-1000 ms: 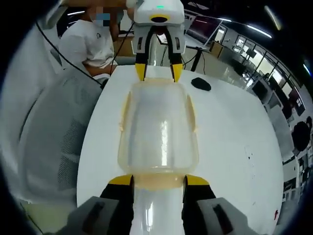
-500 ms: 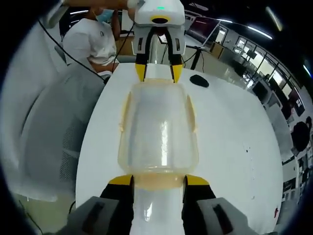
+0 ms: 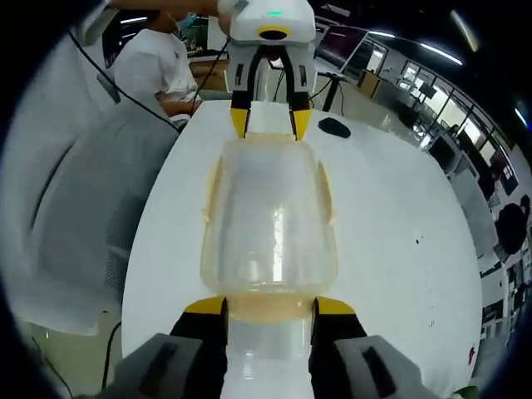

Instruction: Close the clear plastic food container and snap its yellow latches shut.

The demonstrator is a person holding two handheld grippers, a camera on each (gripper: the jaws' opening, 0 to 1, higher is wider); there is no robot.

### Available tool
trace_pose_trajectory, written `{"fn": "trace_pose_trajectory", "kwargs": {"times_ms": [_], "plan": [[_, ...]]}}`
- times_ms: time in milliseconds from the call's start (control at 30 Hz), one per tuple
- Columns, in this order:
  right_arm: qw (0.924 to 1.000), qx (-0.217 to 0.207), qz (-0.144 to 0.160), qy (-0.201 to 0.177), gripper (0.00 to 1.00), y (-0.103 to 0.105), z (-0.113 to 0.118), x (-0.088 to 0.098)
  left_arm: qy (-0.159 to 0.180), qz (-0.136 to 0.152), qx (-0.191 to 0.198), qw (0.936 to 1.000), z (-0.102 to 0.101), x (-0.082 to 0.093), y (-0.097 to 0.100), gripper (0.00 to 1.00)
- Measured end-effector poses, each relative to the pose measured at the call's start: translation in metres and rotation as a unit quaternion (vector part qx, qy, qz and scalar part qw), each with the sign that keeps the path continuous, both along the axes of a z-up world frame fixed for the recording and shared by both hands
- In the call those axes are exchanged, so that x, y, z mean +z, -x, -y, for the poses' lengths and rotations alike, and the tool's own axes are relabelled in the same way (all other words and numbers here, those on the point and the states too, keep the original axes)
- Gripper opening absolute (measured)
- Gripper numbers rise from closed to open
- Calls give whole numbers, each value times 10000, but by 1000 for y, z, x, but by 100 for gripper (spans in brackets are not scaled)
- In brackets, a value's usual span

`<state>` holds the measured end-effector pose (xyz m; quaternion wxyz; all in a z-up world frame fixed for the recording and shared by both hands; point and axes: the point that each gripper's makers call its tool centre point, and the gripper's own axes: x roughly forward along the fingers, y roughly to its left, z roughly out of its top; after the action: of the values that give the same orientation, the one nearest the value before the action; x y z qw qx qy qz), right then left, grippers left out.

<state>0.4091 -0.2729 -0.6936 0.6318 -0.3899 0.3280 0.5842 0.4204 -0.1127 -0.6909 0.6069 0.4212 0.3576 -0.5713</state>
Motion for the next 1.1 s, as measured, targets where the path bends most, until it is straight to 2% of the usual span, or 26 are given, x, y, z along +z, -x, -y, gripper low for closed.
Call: {"fn": "trace_pose_trajectory", "kwargs": {"times_ms": [300,567,1100], "plan": [[9999,75,55,80,36,-5,18,-5,-58,27,27,10000,19,-5,-2,37],[9999,35,82,98,36,-7,34,-7,70,23,66,10000,34,-5,-4,37],[9999,27,5,164,36,-8,62,-18,29,-11,19,10000,62,-20,-7,37]]}}
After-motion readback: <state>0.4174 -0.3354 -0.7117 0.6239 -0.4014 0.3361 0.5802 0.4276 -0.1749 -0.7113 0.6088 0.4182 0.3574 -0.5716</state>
